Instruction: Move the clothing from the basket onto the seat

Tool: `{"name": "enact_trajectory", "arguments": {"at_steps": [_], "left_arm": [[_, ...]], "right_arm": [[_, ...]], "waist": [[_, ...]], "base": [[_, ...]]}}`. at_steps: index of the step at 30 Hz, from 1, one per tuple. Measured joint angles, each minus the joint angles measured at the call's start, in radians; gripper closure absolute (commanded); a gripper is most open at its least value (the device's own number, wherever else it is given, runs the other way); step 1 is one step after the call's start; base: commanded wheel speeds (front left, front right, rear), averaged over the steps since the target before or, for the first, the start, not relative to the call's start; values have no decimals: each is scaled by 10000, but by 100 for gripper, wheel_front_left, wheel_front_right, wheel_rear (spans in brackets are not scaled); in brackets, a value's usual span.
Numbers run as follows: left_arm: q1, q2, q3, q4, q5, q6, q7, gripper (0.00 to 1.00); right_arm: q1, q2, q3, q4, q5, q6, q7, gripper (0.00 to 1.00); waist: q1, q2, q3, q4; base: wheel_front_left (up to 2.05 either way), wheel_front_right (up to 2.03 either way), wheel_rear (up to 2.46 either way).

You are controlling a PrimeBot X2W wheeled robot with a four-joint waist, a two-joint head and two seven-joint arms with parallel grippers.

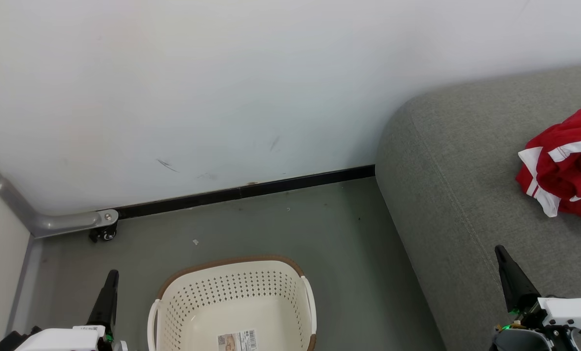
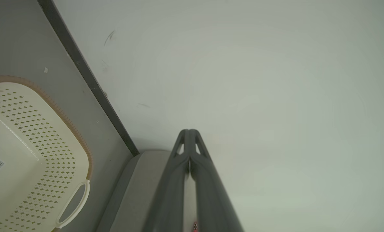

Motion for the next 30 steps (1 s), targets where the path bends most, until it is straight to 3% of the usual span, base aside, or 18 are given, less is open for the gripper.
{"name": "enact_trajectory", "arguments": {"at_steps": [30], "left_arm": [[0,0,0,-6,-2,-2,-2,100]], "right_arm": [[-2,12,-35,13,-4,0,77,100]], "waist": [[-1,0,0,-1]], "base": [[0,0,0]]}}
